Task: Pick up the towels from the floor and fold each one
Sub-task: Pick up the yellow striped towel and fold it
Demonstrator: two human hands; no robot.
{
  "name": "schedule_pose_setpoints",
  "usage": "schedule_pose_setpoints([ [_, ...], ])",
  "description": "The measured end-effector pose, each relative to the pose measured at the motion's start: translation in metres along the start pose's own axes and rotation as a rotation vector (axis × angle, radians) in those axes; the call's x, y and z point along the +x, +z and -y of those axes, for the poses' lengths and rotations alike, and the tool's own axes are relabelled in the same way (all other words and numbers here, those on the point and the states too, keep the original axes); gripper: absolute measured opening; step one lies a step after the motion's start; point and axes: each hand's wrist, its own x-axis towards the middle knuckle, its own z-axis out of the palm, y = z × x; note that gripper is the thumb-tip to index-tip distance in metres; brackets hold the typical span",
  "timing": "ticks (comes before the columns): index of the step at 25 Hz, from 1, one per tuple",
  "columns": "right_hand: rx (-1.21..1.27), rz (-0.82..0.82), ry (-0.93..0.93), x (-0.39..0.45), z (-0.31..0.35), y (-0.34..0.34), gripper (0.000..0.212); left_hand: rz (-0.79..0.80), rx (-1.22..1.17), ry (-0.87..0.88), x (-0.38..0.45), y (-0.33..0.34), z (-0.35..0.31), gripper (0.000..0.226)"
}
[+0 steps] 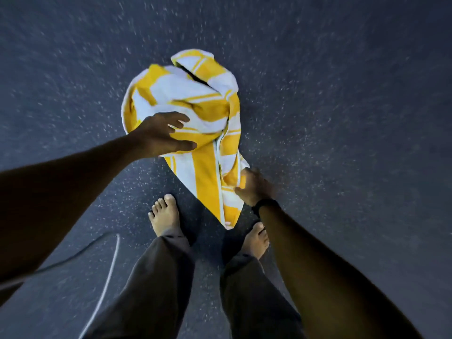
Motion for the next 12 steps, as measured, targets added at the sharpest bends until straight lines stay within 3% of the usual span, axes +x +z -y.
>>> schedule_pose_setpoints([
  [2,0.028,0.035,0.013,0.018,-0.01,0.036,0.072,0.025,0.035,-0.005,0.015,0.019,0.019,0.065],
  [4,0.133,0.022,0.028,0.039,-0.015,0.067,0.077,0.048,0.073,0.008,0.029,0.034,0.039,0.072],
  [8,0.079,-0.131,-0.064,0.06,-0.009,0.07,0.032,0.055,0.103,0.031,0.036,0.037,0.051,0.072],
  [12,0.049,-0.298,-0.176,0.03,0.01,-0.001,0.028,0.011,0.062,0.064,0.012,0.007,0.01,0.067],
])
